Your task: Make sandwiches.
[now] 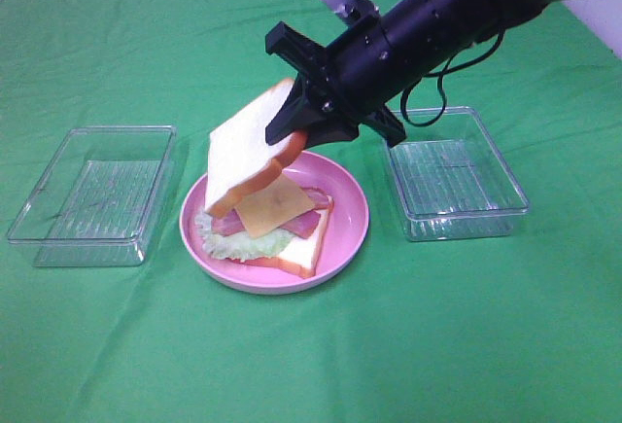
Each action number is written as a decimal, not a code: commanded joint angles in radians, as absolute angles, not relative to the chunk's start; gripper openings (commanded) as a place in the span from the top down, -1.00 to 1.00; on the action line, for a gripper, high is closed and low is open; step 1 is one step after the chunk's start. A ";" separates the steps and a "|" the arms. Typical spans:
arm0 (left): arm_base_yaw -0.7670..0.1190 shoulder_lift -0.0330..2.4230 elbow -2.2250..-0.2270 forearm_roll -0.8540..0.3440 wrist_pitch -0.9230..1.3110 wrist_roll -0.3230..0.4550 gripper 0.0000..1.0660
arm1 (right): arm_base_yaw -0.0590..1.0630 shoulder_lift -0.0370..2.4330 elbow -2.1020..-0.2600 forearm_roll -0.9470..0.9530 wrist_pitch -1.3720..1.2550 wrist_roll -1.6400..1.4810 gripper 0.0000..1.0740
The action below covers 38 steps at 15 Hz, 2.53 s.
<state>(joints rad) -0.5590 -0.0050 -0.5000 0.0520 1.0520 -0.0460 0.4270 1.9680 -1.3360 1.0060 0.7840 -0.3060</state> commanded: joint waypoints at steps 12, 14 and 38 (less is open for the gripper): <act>-0.561 -0.026 -0.498 0.054 1.044 -0.044 -0.34 | 0.426 2.073 -1.252 1.218 0.682 -0.439 0.28; -0.561 -0.026 -0.498 0.054 1.044 -0.044 -0.34 | 0.426 2.073 -1.252 1.187 0.685 -0.439 -0.20; -0.561 -0.026 -0.498 0.054 1.044 -0.044 -0.34 | 0.426 1.457 -1.250 0.121 1.077 0.043 -0.27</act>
<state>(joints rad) -0.5590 -0.0050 -0.5000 0.0520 1.0520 -0.0460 0.4270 1.4230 -1.2540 0.1210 1.0790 0.0410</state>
